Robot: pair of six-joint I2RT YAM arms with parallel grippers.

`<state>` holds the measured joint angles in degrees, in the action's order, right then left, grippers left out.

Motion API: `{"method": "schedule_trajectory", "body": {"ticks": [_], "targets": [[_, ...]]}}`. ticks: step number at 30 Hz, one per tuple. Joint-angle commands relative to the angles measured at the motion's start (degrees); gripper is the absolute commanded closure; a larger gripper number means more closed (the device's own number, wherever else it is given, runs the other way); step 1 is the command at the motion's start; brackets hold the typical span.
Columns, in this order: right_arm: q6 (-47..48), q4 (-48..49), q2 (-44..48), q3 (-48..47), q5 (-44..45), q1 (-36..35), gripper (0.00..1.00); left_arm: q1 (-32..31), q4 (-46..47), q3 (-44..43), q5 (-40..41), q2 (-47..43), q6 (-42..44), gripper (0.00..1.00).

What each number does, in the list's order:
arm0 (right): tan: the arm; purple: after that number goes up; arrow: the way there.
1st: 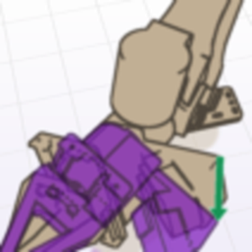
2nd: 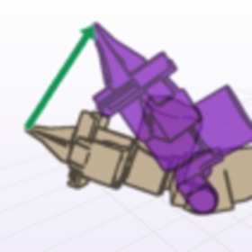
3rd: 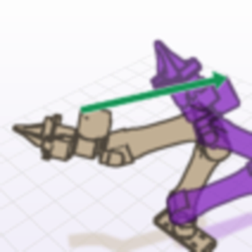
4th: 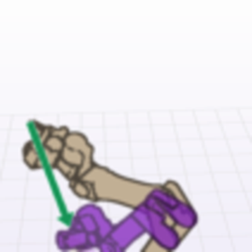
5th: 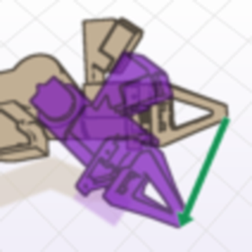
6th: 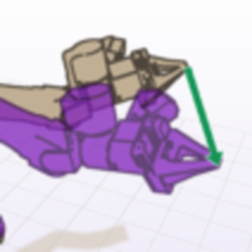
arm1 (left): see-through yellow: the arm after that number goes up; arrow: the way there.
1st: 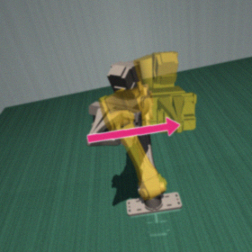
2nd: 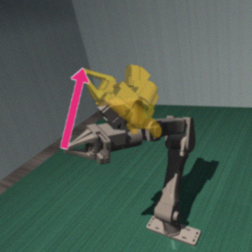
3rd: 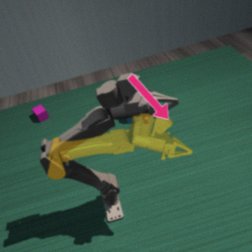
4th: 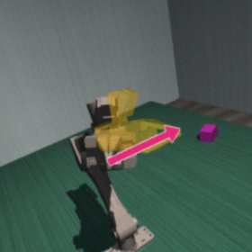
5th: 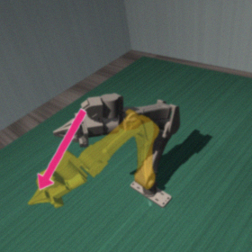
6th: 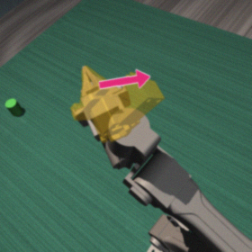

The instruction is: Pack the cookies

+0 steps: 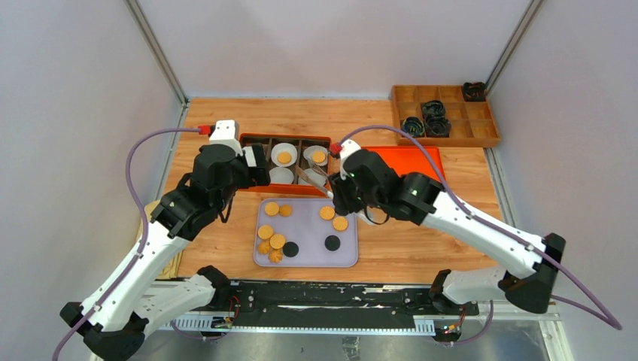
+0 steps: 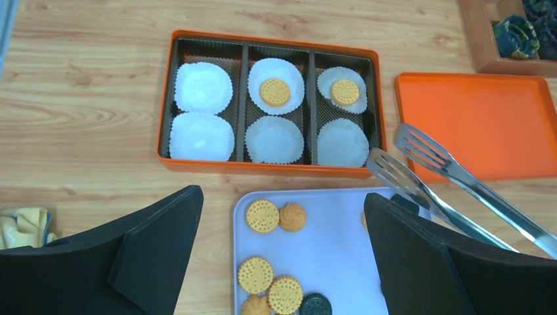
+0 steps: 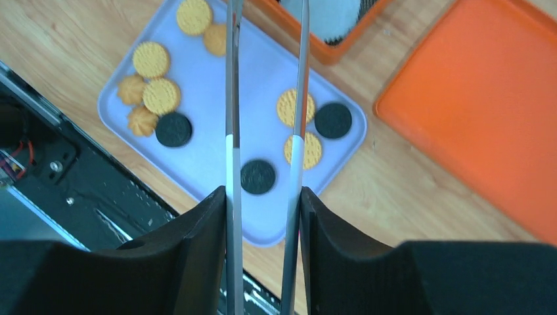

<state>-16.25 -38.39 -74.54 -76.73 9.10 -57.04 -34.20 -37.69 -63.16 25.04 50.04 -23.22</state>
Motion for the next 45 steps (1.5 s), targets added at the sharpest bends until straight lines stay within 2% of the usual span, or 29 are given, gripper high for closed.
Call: {"method": "schedule_trajectory", "body": {"ticks": [1, 8, 24, 39, 45], "targets": [[-4.4, -3.6, 4.7, 7.9, 1.1, -1.3, 0.56, 0.4, 2.8, 0.7, -2.6, 0.1, -1.6, 0.00], [-7.4, -4.2, 7.9, 14.8, 0.6, -2.5, 0.54, 0.4, 3.0, 1.1, -4.4, 1.0, -2.3, 0.00], [-11.4, -1.5, 7.6, 22.3, -3.8, -2.9, 0.52, 0.4, 2.4, 0.9, -4.6, 1.4, -2.6, 0.00], [-12.9, -0.8, 4.7, 21.1, -5.6, -7.3, 0.52, 0.4, 1.7, 1.8, -4.2, -0.4, -2.7, 0.00], [-12.1, -2.9, 4.4, 17.8, 0.4, -8.1, 0.52, 0.4, 1.3, 1.6, -4.3, -1.3, -2.7, 0.00]]}}
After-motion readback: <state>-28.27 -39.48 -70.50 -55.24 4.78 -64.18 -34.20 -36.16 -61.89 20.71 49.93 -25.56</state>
